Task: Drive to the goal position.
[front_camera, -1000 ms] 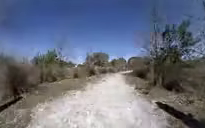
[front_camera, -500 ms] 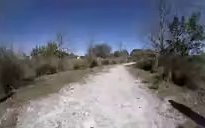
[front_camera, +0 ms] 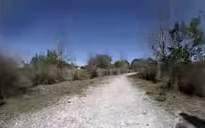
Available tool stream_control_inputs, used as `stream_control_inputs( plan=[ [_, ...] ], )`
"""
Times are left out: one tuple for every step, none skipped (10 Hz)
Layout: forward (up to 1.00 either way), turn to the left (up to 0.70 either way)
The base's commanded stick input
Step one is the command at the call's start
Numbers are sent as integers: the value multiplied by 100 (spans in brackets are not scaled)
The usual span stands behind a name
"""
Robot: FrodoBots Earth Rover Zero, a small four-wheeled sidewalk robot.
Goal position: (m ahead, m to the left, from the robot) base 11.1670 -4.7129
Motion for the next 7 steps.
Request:
stream_control_inputs(
  plan=[
    [50, 0],
    [50, 0],
    [50, 0],
    [50, 0],
    [50, 0],
    [50, 0],
    [50, 0]
  ],
)
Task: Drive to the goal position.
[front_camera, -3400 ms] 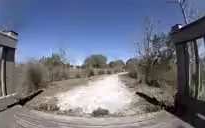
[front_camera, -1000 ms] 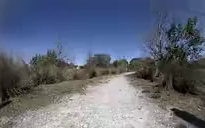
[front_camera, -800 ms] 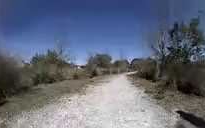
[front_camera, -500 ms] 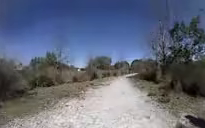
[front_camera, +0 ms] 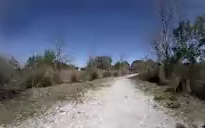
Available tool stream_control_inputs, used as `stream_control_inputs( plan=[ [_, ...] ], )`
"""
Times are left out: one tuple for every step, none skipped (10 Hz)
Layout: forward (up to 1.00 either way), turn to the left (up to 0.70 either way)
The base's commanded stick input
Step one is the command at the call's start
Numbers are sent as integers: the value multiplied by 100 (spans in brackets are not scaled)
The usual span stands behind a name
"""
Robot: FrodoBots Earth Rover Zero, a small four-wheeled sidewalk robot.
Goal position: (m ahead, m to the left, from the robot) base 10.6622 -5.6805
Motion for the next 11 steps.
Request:
stream_control_inputs(
  plan=[
    [50, 0],
    [52, 0],
    [64, 0],
    [70, -15],
    [70, -32],
    [70, -22],
    [70, -12],
    [70, -1],
    [70, 0],
    [70, 0],
    [70, 0]
  ],
)
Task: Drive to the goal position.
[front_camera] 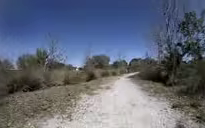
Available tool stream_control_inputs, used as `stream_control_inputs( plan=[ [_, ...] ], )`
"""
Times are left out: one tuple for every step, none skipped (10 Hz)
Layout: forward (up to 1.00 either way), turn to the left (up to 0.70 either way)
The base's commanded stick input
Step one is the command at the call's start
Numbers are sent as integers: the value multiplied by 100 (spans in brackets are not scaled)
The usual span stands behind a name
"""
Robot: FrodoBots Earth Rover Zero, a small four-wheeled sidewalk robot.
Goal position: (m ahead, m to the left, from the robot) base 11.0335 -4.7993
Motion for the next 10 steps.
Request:
stream_control_inputs(
  plan=[
    [70, 0],
    [70, 0],
    [70, 0],
    [70, 0],
    [70, 0],
    [70, 0],
    [70, 0],
    [70, 0],
    [70, -10],
    [70, -27]
  ],
)
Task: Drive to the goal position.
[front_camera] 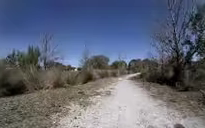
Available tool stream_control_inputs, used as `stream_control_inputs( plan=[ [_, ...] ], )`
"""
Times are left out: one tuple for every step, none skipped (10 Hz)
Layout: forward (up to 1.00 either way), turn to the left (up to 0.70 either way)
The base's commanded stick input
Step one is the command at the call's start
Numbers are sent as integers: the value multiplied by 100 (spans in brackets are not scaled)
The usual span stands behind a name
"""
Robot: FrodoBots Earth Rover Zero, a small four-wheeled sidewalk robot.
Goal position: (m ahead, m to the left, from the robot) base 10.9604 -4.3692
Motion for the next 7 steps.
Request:
stream_control_inputs(
  plan=[
    [70, -35],
    [70, -35],
    [70, -35],
    [70, -4],
    [70, 0],
    [70, 0],
    [70, 0]
  ],
)
